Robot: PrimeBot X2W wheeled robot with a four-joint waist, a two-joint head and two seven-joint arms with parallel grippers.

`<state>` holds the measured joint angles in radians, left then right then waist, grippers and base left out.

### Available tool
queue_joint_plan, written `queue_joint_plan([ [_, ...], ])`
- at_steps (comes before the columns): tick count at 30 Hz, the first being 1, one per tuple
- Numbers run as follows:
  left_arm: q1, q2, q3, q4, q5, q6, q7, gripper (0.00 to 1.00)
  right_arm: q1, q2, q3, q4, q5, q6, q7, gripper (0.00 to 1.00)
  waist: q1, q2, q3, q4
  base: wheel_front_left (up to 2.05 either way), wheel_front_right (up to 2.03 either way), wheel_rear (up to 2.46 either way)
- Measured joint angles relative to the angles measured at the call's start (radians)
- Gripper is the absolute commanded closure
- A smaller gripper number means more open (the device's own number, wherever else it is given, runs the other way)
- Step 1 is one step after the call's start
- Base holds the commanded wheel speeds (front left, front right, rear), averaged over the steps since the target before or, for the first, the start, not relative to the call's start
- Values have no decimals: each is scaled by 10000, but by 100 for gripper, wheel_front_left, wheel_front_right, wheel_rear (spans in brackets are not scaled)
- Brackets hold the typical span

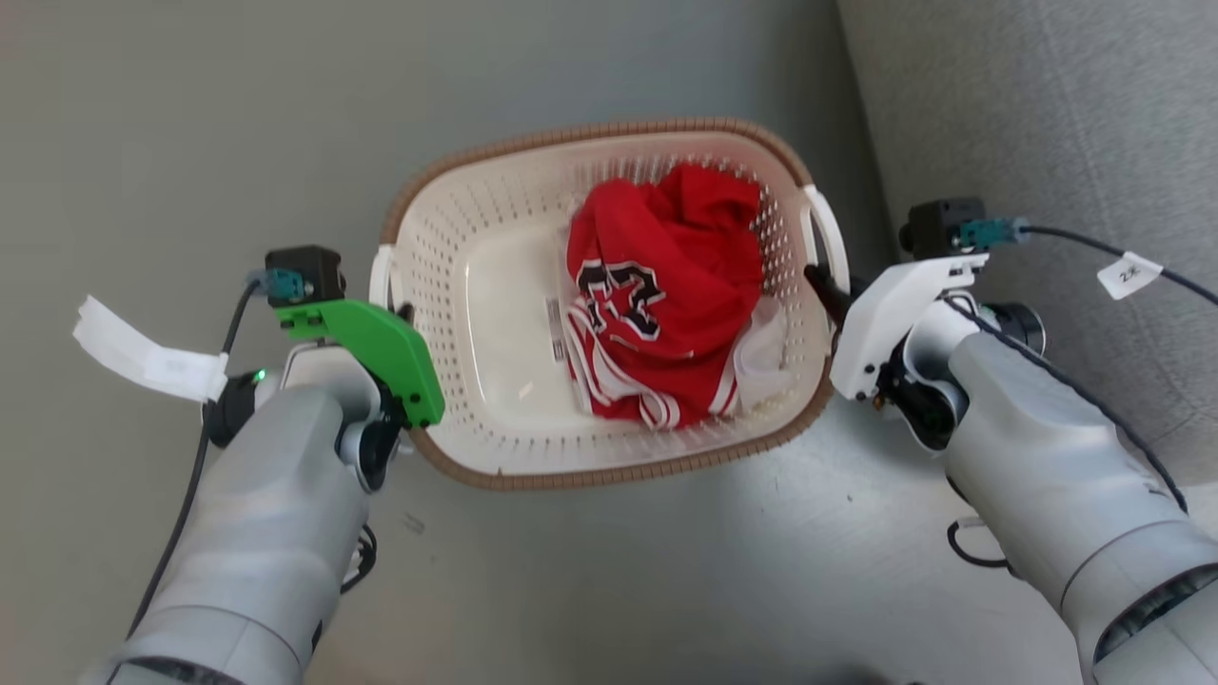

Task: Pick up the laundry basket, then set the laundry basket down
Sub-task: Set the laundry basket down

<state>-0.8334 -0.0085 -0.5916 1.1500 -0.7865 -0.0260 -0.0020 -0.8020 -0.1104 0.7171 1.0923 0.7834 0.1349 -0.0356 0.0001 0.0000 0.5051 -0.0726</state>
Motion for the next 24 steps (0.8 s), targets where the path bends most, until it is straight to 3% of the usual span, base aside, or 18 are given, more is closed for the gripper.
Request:
queue_joint_plan([
  [24,-2082,-27,-12,-232,201,483,-1001,100,-2196,-522,148,-307,-378,0,-1168,100,1,0,3084,297,0,0,0],
])
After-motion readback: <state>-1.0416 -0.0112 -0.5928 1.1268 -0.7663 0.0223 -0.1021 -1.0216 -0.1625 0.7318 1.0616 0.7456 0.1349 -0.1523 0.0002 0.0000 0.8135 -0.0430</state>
